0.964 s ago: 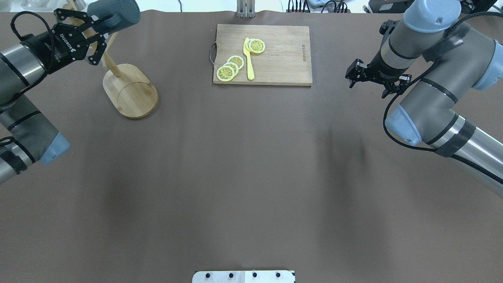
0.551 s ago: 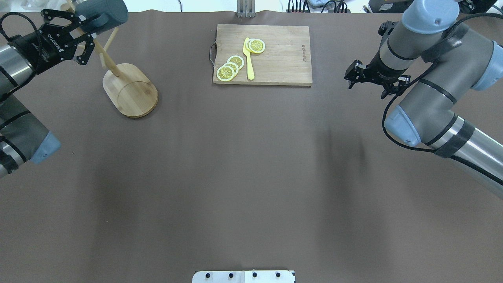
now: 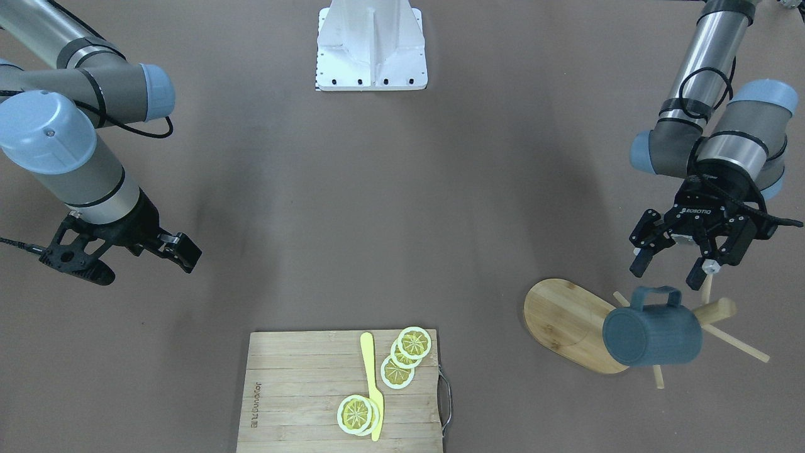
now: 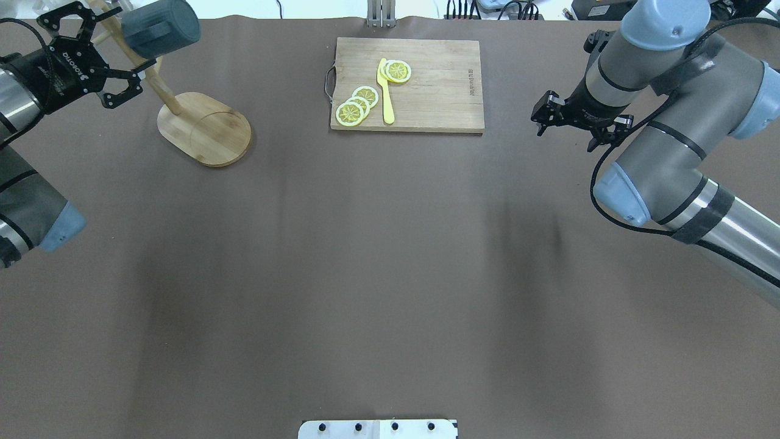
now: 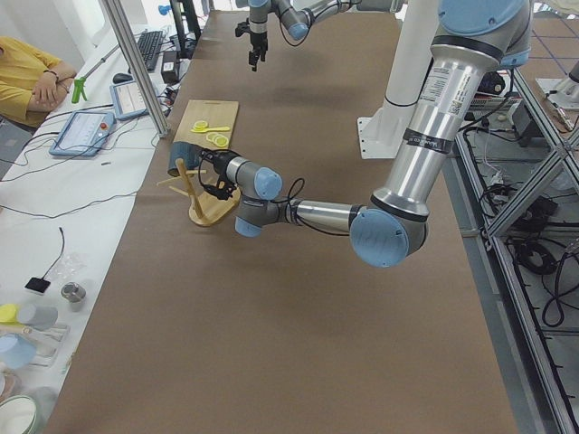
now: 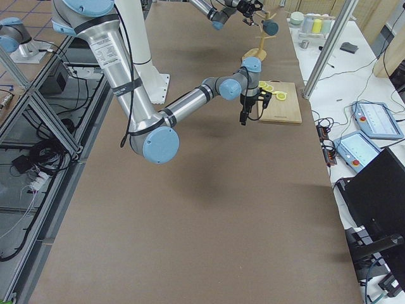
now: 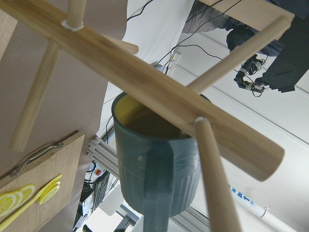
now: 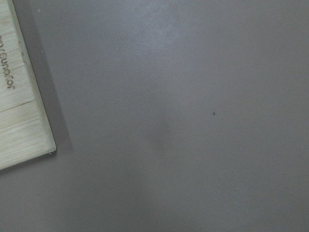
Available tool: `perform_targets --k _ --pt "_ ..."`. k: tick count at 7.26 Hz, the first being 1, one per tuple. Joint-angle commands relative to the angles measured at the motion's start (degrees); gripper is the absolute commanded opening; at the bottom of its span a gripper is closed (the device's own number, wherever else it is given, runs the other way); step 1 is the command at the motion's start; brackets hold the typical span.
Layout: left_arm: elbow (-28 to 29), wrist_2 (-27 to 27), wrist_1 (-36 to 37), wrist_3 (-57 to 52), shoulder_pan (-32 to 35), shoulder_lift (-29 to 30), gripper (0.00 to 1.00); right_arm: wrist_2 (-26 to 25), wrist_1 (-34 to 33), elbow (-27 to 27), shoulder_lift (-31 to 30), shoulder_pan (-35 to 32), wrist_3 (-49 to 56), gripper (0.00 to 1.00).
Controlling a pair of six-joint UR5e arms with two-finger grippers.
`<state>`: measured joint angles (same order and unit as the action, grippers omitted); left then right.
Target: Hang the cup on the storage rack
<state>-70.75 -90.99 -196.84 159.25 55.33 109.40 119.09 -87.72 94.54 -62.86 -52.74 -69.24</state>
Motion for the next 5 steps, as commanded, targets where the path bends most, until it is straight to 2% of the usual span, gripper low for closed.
perform_targets --k 1,2,3,4,5 --pt "-1.2 -6.4 0.1 -1.1 3.6 -0.3 0.99 0.0 0.0 0.6 0.0 -0.1 -0.2 1.0" --pt "-2.5 -17.4 0.1 -4.8 10.1 -3.2 0.99 0.0 0.0 0.8 -0.1 -0.4 -0.1 1.0" --pt "-4.5 -23.6 0.1 -8.3 14.1 -6.2 0.99 0.0 -0.1 1.2 -0.1 -0.5 -0.1 1.0" --pt "-6.6 -24.0 -0.1 -11.8 15.0 -9.5 0.99 0.0 -0.1 1.3 -0.2 -0.7 -0.1 1.0" --pt "-7.9 -27.5 0.7 -19.7 16.5 -11.4 0.99 0.4 -0.1 1.3 -0.4 -1.8 0.6 1.0"
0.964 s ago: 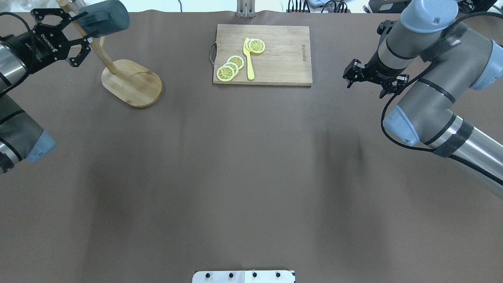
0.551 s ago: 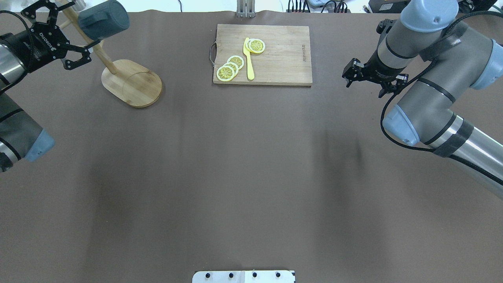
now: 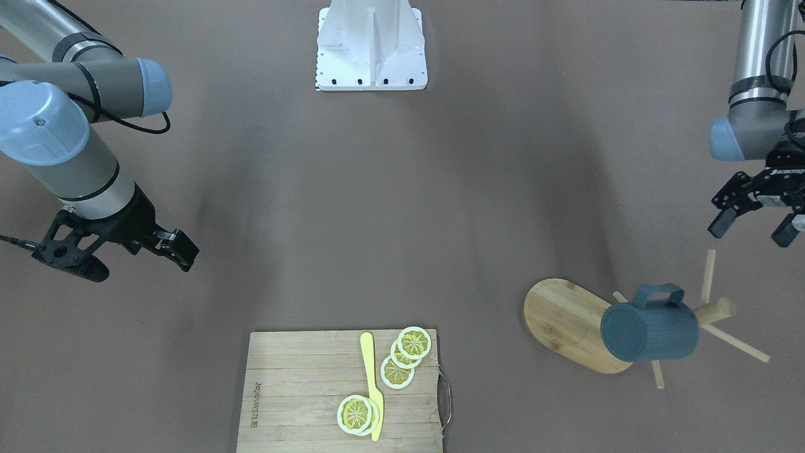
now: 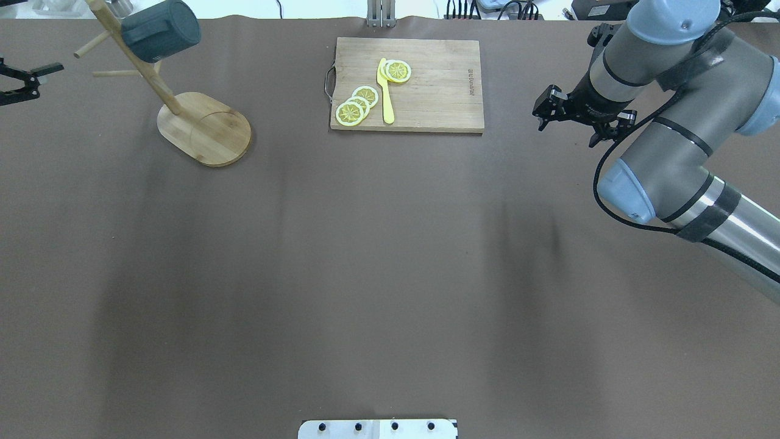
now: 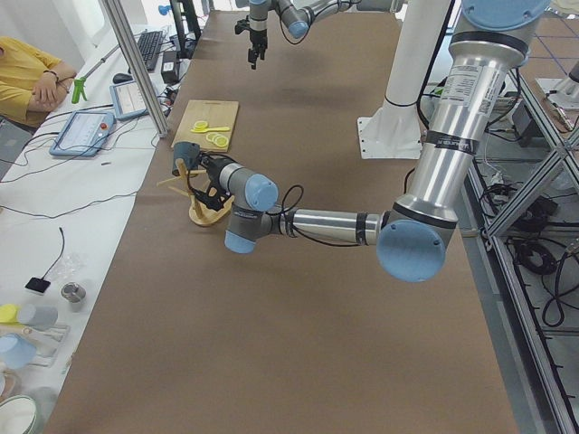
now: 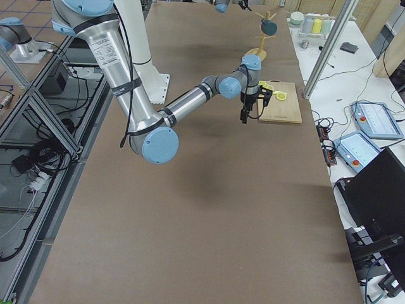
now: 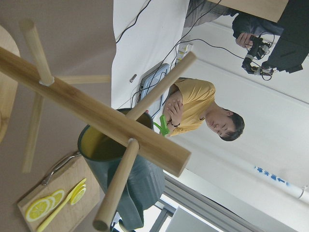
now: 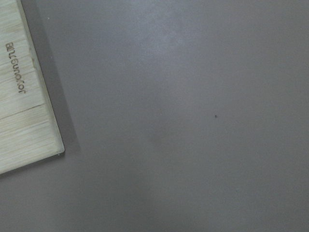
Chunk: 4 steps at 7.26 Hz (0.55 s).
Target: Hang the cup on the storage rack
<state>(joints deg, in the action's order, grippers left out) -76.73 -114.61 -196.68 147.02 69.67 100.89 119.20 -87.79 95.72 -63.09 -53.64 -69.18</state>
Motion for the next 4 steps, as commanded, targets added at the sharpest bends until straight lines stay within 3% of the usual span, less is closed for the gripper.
perform_targets --k 1,3,4 --pt "-1.8 -9.3 0.7 -17.0 5.7 -4.6 0.99 0.7 0.0 0.2 -0.3 -1.8 0.7 1.0" --pt "-2.0 -14.6 5.9 -37.0 10.8 -5.9 0.99 0.0 -0.1 1.1 -0.7 -3.8 1.0 1.0" --pt "-1.9 -14.7 10.2 -50.7 12.2 -6.3 0.99 -0.1 -0.1 2.7 -1.9 -5.7 2.7 1.0"
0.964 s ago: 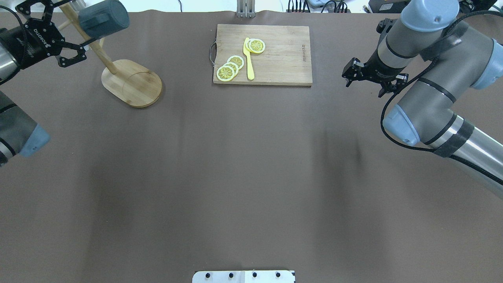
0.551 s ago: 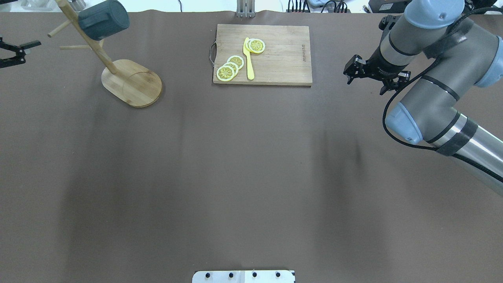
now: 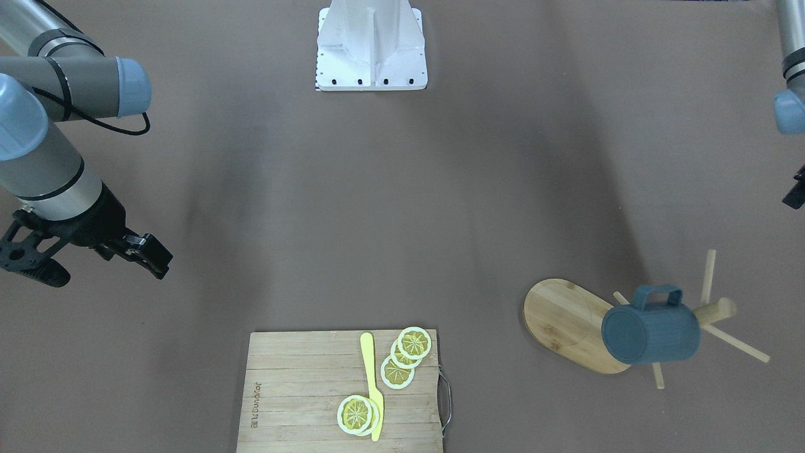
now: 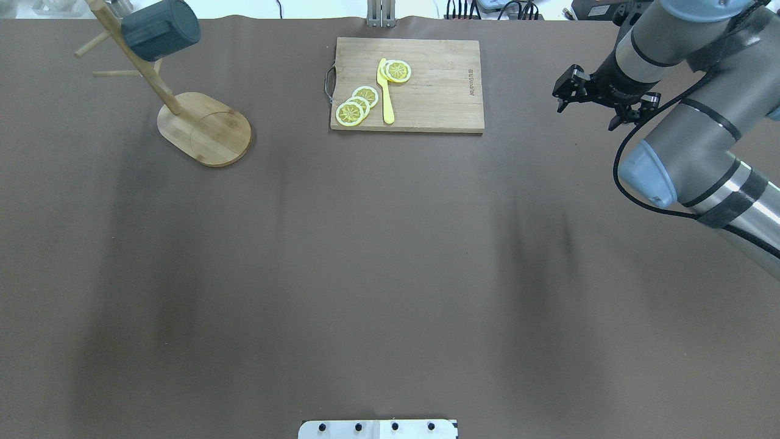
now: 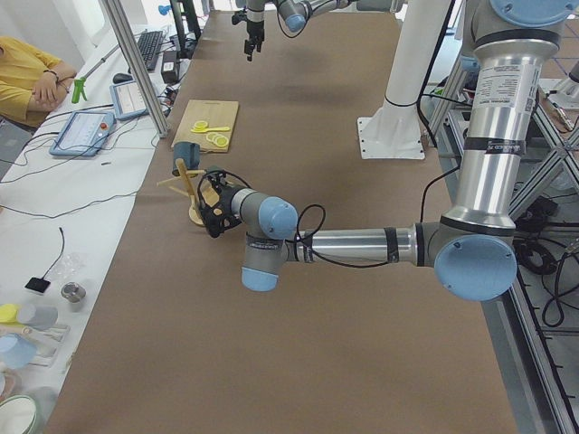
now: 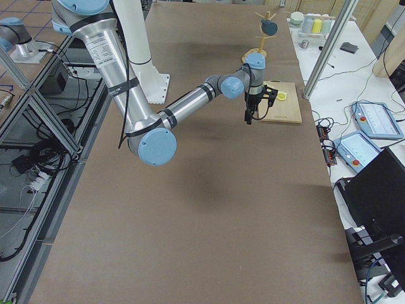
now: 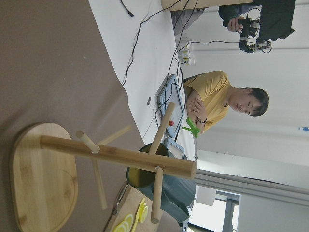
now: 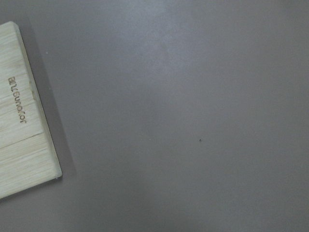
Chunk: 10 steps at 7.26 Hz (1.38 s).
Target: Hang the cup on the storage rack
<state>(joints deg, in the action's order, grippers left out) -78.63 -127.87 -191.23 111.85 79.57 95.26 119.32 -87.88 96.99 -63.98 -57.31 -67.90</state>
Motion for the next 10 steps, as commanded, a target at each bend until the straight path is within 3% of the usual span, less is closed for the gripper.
perform_targets --k 1,3,7,10 --pt "-0.1 -1.2 9.5 -31.4 3.9 -2.7 0.99 -0.2 0.0 2.9 -3.1 -4.5 6.4 1.0" --pt "0.0 -0.5 21.1 -58.0 7.8 -3.3 0.99 0.9 0.0 5.1 -9.2 -10.9 17.9 1.0" --pt "-0.2 7.8 29.7 -87.5 8.8 -7.2 0.99 0.8 -0.1 5.8 -16.9 -19.7 36.2 1.0" --pt "-1.5 5.7 45.3 -90.3 8.8 -6.2 0.99 3.5 -0.4 4.5 -19.9 -23.9 45.8 1.0"
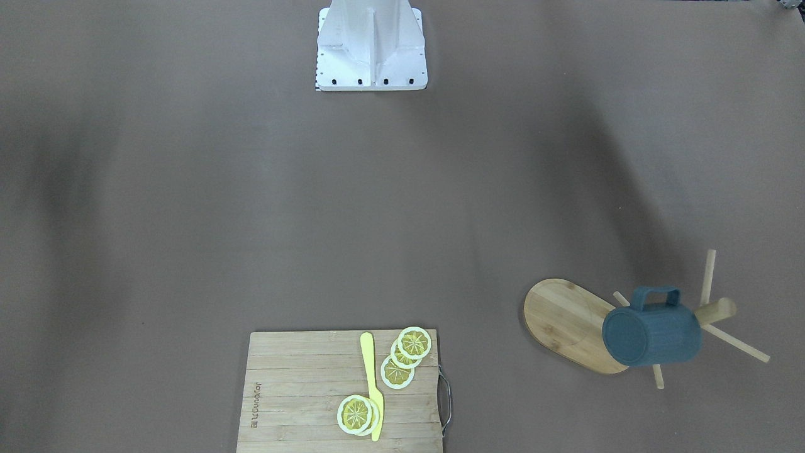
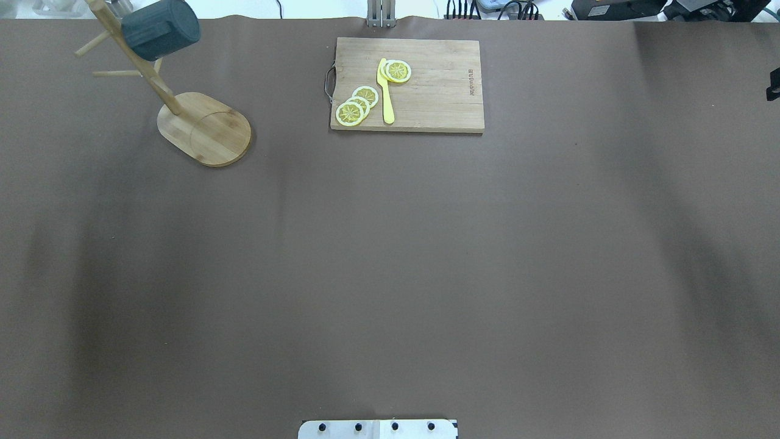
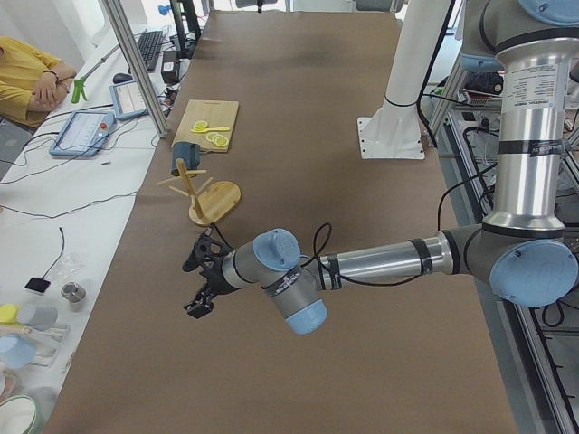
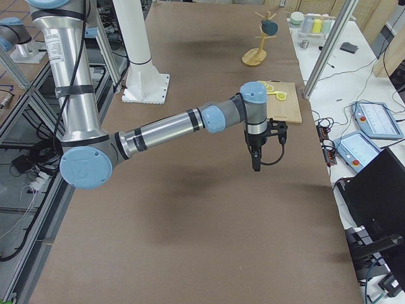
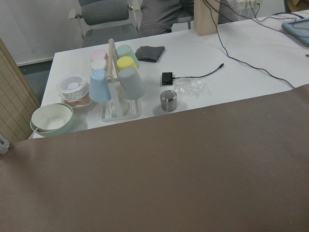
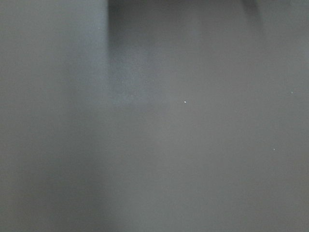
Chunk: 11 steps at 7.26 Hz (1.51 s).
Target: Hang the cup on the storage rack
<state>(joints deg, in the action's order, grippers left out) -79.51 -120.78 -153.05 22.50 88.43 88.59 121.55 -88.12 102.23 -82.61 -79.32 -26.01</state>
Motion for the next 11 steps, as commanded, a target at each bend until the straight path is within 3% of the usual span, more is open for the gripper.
perform_targets --k 1,3,5,7,11 --pt "-1.1 -4.6 11.7 -1.0 -0.2 0.6 0.99 2.8 -0.5 -2.8 -1.3 -3.3 6.1 1.0" --pt "-2.7 -10.5 23.0 -1.0 -0.4 1.4 0.99 6.0 -0.6 -8.0 -1.8 -5.7 9.8 1.0" --pt "-6.9 -13.1 33.5 -1.1 -0.9 0.6 0.99 7.3 -0.1 -8.6 -4.1 -6.0 11.3 1.0" --pt "-9.5 -14.9 43.2 -9.8 -1.3 -0.1 0.99 7.4 -0.1 -8.6 -4.6 -6.0 11.3 1.0" --pt "-12.9 -14.9 46.5 -13.0 -2.6 -5.4 0.99 10.7 0.1 -8.5 -7.6 -6.0 15.0 1.0"
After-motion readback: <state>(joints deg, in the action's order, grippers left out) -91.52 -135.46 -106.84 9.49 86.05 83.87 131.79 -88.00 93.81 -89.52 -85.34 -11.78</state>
